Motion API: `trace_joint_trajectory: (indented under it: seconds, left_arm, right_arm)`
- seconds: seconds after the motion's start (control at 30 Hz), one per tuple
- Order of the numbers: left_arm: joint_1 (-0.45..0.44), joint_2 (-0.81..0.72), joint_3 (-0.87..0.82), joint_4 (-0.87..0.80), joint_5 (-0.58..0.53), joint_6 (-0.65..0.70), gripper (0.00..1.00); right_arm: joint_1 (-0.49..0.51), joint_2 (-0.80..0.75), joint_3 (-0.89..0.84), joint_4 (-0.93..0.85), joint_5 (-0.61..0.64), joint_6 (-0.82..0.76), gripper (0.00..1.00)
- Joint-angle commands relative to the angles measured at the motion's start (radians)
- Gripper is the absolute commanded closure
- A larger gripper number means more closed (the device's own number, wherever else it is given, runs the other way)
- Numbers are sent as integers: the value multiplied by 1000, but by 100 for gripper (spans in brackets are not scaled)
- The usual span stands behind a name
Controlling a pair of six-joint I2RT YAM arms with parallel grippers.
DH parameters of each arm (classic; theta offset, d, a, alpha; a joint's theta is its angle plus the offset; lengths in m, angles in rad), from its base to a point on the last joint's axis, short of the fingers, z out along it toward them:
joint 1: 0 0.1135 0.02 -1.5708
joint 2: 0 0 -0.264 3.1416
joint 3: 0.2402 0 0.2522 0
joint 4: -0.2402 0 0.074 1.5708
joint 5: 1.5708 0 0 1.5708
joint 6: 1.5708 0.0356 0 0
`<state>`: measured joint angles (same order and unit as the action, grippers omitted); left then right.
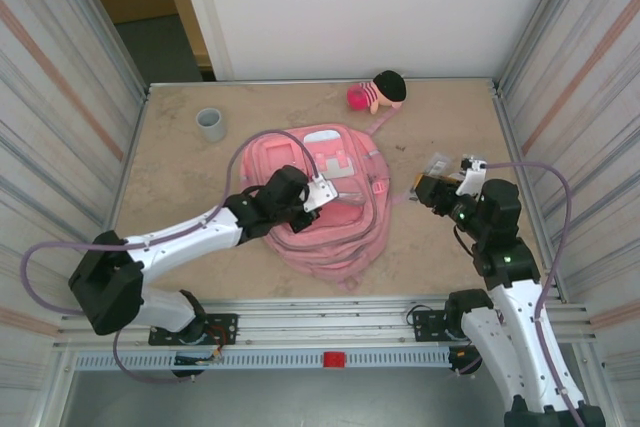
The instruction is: Pack books, pencil case, and school supplies into a backpack
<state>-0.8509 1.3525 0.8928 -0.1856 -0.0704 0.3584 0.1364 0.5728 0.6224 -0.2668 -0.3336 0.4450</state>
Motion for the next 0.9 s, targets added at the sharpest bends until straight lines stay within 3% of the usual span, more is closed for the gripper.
trace_joint_trajectory:
  seconds: [0.0,0.2,0.4,0.6,0.87]
  left_arm:
    - [18,-90,72,40,72,-28,89]
    - [107,-132,66,109,192,-139,90]
    - [168,-128,66,136,314,-206,91]
    - [177,-131,67,133,367,-228,91]
    - [199,-139,65,172,413,-280,90]
  right_arm:
    - [41,44,2,110,-100,-203,54]
    - [248,187,73,125,-131,-550,56]
    - [473,333,123,189,-52,-833,57]
    - [552,457,141,292,-37,-977,56]
    - [551,594,125,337,4,-1090,51]
